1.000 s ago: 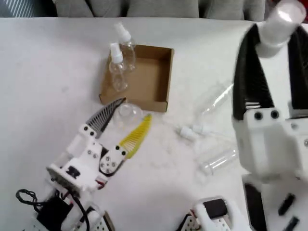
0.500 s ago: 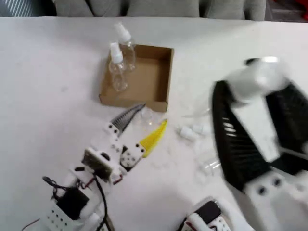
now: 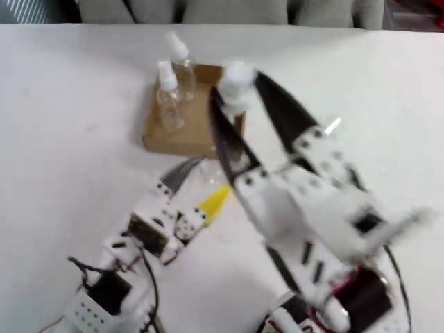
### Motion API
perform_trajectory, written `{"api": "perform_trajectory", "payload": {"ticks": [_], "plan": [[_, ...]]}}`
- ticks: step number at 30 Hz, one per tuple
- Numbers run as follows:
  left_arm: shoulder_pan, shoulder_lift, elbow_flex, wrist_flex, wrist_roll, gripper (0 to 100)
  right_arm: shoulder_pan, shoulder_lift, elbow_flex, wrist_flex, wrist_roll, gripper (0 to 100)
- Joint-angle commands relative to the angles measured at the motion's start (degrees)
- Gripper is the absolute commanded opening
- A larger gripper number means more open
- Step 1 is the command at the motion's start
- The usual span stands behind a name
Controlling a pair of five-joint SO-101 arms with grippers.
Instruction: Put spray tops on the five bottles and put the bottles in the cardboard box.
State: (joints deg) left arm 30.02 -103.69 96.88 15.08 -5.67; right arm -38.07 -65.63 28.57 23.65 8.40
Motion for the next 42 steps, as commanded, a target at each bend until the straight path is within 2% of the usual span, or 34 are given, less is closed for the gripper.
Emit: {"api": "perform_trajectory", "payload": {"ticks": [1,7,19,28,42], "plan": [[-3.12,-1.27,-0.26,-1.85,0.7,2,-0.31,-0.66,4.75,-6.64,0.53,1.8],[-3.3,-1.27,-0.18,-1.85,0.7,2,-0.31,-0.31,11.52,-13.58,0.53,1.8],[-3.3,-1.27,0.09,-1.58,0.7,2,-0.4,2.24,11.96,-13.49,0.53,1.8],[-3.3,-1.27,0.09,-1.58,0.7,2,-0.4,0.92,12.04,-7.43,0.53,1.8],[-3.3,-1.27,0.09,-1.49,0.7,2,-0.75,0.84,16.97,-4.97,0.44,1.7]]}}
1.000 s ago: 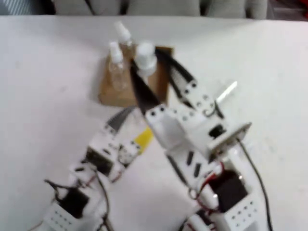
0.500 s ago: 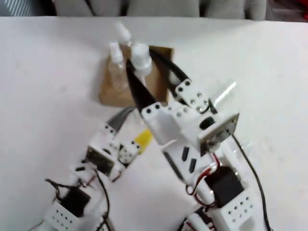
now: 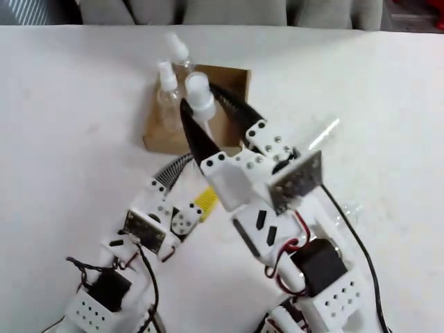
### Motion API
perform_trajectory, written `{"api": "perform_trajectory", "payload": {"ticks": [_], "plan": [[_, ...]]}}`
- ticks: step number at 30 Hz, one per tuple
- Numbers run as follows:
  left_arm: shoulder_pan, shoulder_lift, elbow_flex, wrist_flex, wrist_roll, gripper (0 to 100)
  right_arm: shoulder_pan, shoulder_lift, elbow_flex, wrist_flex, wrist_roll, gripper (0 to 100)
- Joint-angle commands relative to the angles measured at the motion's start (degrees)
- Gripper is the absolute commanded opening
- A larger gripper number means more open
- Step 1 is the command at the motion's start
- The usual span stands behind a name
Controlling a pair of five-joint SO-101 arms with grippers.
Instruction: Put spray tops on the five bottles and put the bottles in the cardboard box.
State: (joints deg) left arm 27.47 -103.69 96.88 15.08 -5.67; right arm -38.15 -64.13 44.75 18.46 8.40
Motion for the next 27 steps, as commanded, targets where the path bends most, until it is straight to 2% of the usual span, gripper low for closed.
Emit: {"api": "perform_trajectory", "payload": {"ticks": [1,9,14,21,27], "plan": [[-0.75,-1.27,0.09,-1.49,0.7,2,-0.66,-0.66,1.58,0.22,0.44,1.8],[-0.75,-1.27,0.09,-1.49,0.7,2,-0.66,-0.66,2.9,0.13,0.0,1.8],[-0.75,-1.27,0.09,-1.49,0.7,2,-0.31,-0.57,-1.05,-2.59,0.44,1.7],[-0.75,-1.19,0.09,-1.41,0.7,2,-0.57,-0.04,-10.9,2.59,0.44,1.7],[-0.75,-1.19,0.09,-1.41,0.7,2,-0.66,-0.66,-13.1,4.79,0.18,1.7]]}}
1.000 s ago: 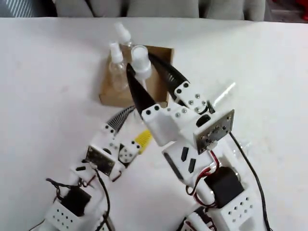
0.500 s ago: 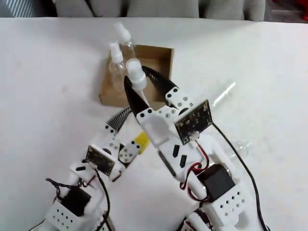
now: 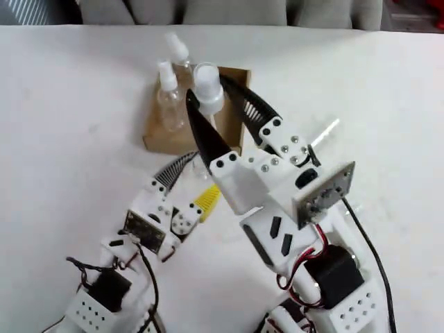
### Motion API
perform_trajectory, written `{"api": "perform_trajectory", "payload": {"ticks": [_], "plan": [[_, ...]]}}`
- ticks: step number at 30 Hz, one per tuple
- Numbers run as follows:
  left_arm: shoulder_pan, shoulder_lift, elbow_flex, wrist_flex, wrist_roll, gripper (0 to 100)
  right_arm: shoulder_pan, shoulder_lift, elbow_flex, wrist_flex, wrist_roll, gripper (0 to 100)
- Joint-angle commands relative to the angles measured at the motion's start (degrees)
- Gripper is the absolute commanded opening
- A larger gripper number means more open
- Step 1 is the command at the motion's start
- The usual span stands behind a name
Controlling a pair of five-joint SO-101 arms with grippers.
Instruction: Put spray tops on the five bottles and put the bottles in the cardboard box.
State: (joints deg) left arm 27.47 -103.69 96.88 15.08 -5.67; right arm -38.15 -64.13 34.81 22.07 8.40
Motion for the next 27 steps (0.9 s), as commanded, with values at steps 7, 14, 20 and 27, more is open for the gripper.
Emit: {"api": "perform_trajectory", "payload": {"ticks": [7,14,20,27], "plan": [[-0.75,-1.19,0.09,-1.41,0.62,2,-0.75,-0.31,-2.37,3.03,0.0,1.7],[-0.75,-1.19,0.09,-1.41,0.62,2,-4.18,0.04,-1.58,2.24,0.0,1.7],[-0.75,-1.19,0.09,-1.41,0.62,2,-4.18,0.04,0.35,2.15,0.0,1.7],[-0.75,-1.19,0.09,-1.41,0.62,2,-4.0,-0.04,3.08,-2.07,0.35,1.7]]}}
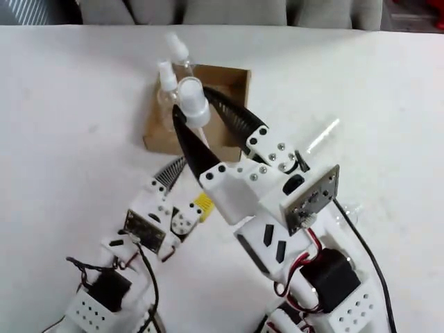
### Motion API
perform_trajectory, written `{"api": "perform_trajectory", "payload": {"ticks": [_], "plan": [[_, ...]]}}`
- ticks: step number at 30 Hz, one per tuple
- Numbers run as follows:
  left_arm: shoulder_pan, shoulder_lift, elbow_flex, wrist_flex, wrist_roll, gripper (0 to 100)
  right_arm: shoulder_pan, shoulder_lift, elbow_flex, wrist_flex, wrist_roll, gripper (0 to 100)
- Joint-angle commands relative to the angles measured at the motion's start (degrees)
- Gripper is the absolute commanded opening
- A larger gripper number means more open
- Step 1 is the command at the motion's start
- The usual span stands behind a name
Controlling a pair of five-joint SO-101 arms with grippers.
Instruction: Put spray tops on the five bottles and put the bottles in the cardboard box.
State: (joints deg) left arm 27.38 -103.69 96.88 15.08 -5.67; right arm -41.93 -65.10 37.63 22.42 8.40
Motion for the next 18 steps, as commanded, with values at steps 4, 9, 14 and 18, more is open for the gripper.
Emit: {"api": "perform_trajectory", "payload": {"ticks": [4,9,14,18], "plan": [[-0.66,-1.19,0.09,-1.41,0.62,2,-0.22,0.92,0.79,-4.09,0.35,1.7],[-0.66,-1.19,0.09,-1.41,0.62,2,-0.22,1.01,0.53,-6.2,0.44,1.7],[-0.66,-1.19,0.09,-1.41,0.62,2,-0.22,1.01,0.7,-5.85,0.44,1.7],[-0.66,-1.19,0.09,-1.41,0.62,2,0.92,0.92,1.49,-5.67,0.44,1.7]]}}
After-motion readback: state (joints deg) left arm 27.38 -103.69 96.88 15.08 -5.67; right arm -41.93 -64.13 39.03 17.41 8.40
